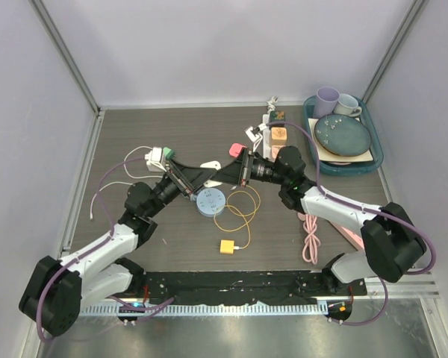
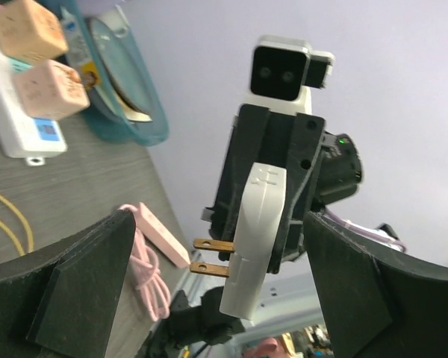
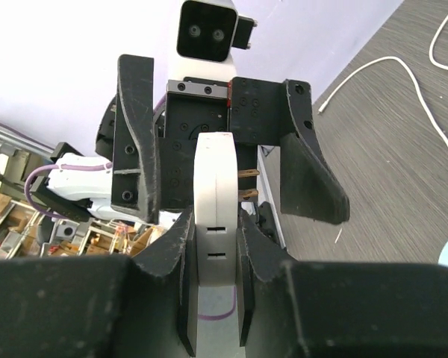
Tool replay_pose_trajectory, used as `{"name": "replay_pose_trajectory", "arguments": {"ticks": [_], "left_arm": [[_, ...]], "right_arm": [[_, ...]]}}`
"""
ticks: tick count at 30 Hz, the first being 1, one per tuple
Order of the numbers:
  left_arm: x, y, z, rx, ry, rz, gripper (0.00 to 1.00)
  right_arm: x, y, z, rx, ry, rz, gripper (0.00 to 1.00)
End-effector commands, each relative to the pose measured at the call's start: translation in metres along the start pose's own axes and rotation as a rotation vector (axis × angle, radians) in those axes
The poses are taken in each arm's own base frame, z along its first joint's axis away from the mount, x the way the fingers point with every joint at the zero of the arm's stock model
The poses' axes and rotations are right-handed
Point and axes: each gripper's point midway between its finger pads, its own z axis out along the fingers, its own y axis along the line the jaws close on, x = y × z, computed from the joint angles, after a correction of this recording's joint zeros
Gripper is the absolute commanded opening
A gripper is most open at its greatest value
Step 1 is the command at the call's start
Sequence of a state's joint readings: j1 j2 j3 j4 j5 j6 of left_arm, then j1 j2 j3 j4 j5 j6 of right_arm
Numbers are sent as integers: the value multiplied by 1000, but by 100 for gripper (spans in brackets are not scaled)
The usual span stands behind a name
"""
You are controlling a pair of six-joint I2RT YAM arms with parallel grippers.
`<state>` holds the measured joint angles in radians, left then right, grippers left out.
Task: Insert the plug
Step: Adjust the plug.
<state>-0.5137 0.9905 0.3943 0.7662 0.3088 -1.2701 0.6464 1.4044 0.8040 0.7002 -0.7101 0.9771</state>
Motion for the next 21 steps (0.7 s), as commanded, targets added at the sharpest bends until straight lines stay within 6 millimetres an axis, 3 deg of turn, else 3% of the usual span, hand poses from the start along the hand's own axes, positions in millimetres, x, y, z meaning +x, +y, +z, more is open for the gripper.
{"name": "replay_pose_trajectory", "arguments": {"ticks": [1, 5, 12, 18, 21], "left_arm": [[3, -46, -2, 210, 54, -37, 100], [3, -51, -2, 247, 60, -63, 95], [0, -49, -6, 249, 27, -83, 61], [0, -42, -8, 214, 10, -75, 42], [-1, -38, -8, 203, 2, -72, 39]], "right_arm": [[-7, 18, -1, -100, -27, -12, 1], [-9, 13, -4, -91, -39, -5, 1], [-10, -8, -19, -23, -56, 31, 1], [-10, -18, -25, 33, -50, 20, 1], [-10, -19, -27, 48, -44, 12, 1]]}}
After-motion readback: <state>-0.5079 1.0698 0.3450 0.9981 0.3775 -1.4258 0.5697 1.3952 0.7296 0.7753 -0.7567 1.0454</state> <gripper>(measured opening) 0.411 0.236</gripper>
